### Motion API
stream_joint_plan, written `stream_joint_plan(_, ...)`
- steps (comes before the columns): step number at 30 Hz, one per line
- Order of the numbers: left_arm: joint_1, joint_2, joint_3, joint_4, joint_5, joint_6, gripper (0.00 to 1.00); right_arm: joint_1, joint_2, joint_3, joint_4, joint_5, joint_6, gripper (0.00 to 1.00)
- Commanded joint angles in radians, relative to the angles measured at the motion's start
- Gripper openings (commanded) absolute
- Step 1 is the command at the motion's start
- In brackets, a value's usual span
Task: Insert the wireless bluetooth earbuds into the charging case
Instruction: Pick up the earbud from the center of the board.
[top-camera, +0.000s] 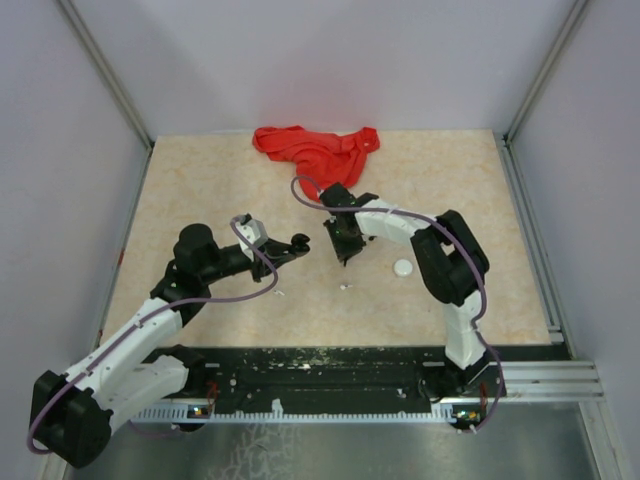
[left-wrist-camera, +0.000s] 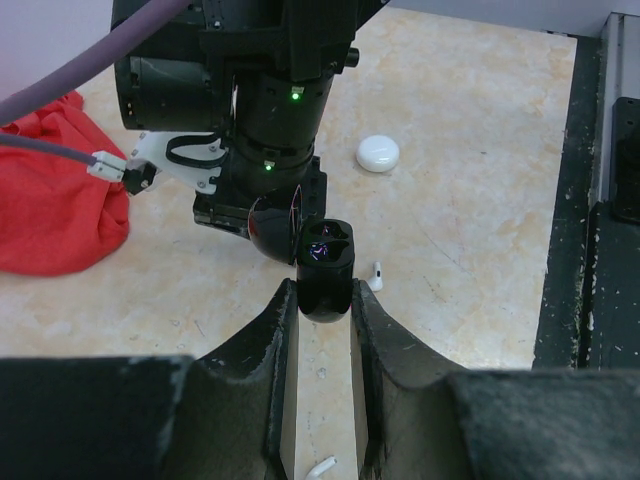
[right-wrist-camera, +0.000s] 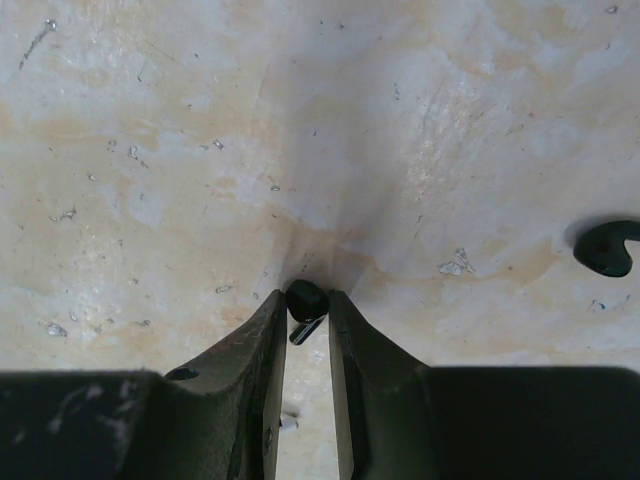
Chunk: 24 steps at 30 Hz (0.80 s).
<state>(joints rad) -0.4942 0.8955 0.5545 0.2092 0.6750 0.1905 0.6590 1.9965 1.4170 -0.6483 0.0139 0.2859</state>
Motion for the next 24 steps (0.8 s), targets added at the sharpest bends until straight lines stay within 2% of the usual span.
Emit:
stream_joint_plan(1, -0.007, -0.017, 0.008, 0.027, 0.018, -0.001, 0.01, 0.034, 0.053, 0.025, -0.059, 0.119, 0.029, 0.21)
stream_joint_plan(7, -0.009, -0.01, 0.009, 0.027, 0.016, -0.003, 0.01, 0.039, 0.018, 0.023, -0.053, 0.126, 0.004, 0.09)
stream_joint_plan(14, -0.01, 0.012, 0.013, 0.042, -0.041, -0.049, 0.01, 0.043, -0.15, 0.026, -0.009, 0.139, -0.052, 0.08)
stream_joint_plan(20, -0.009, 0.063, 0.018, 0.127, -0.088, -0.163, 0.01, 0.058, -0.309, 0.039, 0.007, 0.229, -0.076, 0.08)
stream_joint_plan(24, -0.009, 0.083, 0.027, 0.182, -0.122, -0.16, 0.01, 0.107, -0.41, 0.082, 0.006, 0.307, -0.088, 0.08)
